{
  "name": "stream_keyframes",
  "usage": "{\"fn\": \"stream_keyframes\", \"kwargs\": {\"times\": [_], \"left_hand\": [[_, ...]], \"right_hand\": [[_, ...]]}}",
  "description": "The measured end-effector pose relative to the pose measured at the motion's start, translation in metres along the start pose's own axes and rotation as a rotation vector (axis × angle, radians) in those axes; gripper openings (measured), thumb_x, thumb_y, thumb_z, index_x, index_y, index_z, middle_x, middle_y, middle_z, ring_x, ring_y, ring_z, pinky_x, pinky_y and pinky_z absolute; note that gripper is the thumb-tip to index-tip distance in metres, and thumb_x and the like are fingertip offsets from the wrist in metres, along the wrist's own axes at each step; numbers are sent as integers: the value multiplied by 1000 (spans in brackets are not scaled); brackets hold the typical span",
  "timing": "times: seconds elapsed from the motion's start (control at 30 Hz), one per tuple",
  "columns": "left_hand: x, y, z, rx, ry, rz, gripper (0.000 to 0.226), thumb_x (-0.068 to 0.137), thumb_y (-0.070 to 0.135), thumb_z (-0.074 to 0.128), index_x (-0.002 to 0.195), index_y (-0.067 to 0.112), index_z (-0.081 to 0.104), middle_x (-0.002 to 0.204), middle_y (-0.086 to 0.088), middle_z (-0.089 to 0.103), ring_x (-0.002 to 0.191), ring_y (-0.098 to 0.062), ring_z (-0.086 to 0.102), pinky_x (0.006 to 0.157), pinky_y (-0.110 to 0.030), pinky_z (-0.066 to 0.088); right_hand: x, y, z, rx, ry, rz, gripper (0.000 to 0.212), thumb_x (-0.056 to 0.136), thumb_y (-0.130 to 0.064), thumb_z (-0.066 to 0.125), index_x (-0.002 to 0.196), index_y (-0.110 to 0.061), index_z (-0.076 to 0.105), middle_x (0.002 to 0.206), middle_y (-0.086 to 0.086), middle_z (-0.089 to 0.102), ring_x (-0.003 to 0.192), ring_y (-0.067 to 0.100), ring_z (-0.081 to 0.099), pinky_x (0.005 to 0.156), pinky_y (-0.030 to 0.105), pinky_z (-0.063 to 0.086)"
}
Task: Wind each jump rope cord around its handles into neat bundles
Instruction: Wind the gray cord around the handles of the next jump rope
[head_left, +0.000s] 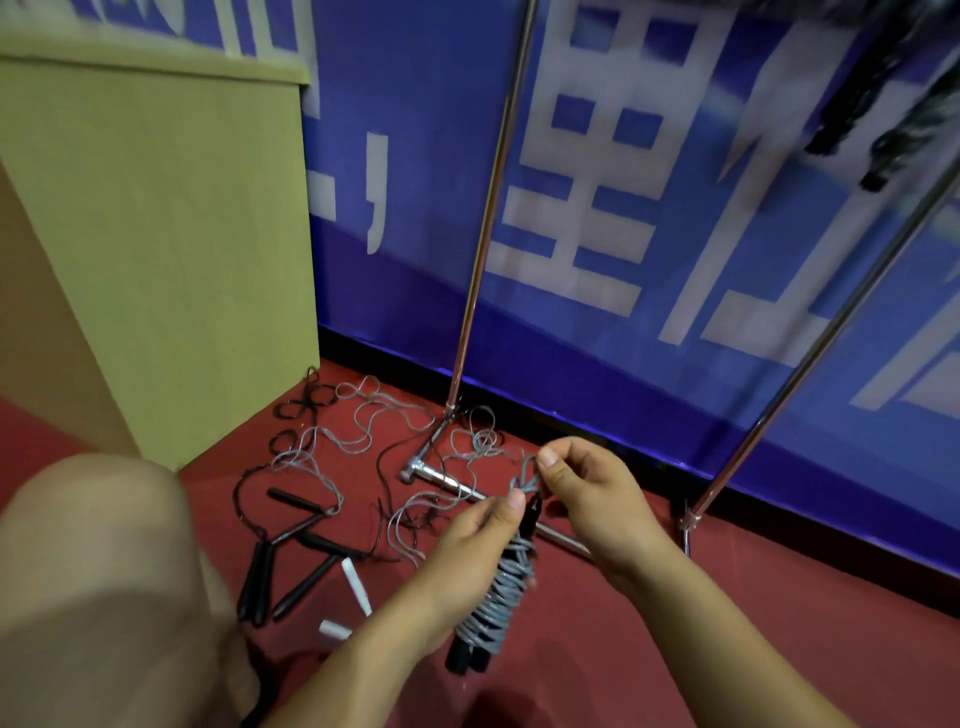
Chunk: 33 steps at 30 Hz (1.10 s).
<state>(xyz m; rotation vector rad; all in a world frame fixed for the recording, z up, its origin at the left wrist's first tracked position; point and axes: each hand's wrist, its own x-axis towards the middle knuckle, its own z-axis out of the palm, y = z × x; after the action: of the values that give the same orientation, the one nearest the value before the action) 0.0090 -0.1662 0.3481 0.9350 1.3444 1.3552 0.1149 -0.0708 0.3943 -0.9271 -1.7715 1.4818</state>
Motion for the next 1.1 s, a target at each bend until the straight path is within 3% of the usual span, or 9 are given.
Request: {"fn": "stream_keyframes", "kwargs": {"times": [0.07, 0.13, 0.2, 0.3, 0.4, 0.5, 0.63, 0.8, 1.1], "left_hand": [[11, 22, 0, -12, -40, 11, 26, 101, 41, 47, 98, 25, 68, 84, 26, 74, 82, 14, 66, 69, -3, 47], [27, 47, -1, 16, -47, 36, 29, 101, 40, 47, 100, 22, 69, 89, 24, 75, 88, 14, 66, 77, -6, 47], [46, 74, 0, 80, -39, 107, 47, 95, 54, 49, 107, 14, 71, 104, 8, 76, 102, -2, 67, 96, -29, 52], [77, 122, 0, 190, -12, 204, 73, 80, 80, 50, 96, 11, 67, 86, 5, 66, 82, -8, 57, 92, -47, 50], [101, 175, 4, 203, -60, 234, 74, 65, 86, 52, 90, 16, 64, 81, -1, 67, 76, -17, 59, 74, -41, 48], [129, 231, 13, 140, -144, 240, 52, 81, 71, 59, 95, 23, 71, 83, 0, 74, 76, -19, 67, 70, -35, 51], [158, 284, 33, -64, -294, 187, 39, 90, 47, 63, 104, 11, 68, 80, -9, 70, 65, -20, 64, 59, -30, 49], [200, 328, 68, -81, -343, 163, 31, 98, 34, 57, 105, 5, 66, 78, -10, 68, 65, -24, 62, 60, -33, 48], [278, 381, 120, 313, -209, 354, 46, 98, 52, 52, 106, 9, 66, 98, -8, 68, 87, -22, 66, 72, -31, 52]], "right_hand": [[8, -17, -7, -21, 47, -41, 18, 98, -14, 57, 82, -8, 60, 61, -6, 54, 57, 7, 47, 55, 19, 44], [17, -35, -15, -38, 94, -69, 16, 98, -14, 58, 86, -6, 63, 61, -2, 54, 57, 10, 46, 55, 22, 42], [28, -60, -25, -69, 139, -101, 15, 97, -16, 59, 90, -5, 65, 60, -3, 54, 56, 11, 44, 55, 24, 40], [47, -107, -42, -158, 195, -169, 9, 96, -18, 62, 93, -12, 67, 63, -7, 58, 58, 10, 47, 58, 27, 44], [66, -155, -62, -200, 230, -195, 7, 96, -18, 62, 96, -14, 67, 66, -13, 62, 60, 8, 52, 60, 26, 48], [86, -201, -86, -169, 283, -234, 8, 96, -21, 62, 96, -13, 66, 66, -12, 61, 61, 9, 53, 57, 25, 46], [110, -242, -117, -107, 354, -261, 16, 95, -23, 63, 100, -9, 67, 72, -1, 59, 64, 12, 53, 61, 29, 46], [148, -266, -161, -90, 451, -242, 13, 95, -27, 65, 94, -14, 69, 75, 4, 60, 67, 17, 53, 63, 33, 46], [203, -300, -225, -114, 575, -275, 9, 97, -18, 61, 97, -14, 70, 68, 4, 59, 60, 17, 50, 56, 33, 43]]}}
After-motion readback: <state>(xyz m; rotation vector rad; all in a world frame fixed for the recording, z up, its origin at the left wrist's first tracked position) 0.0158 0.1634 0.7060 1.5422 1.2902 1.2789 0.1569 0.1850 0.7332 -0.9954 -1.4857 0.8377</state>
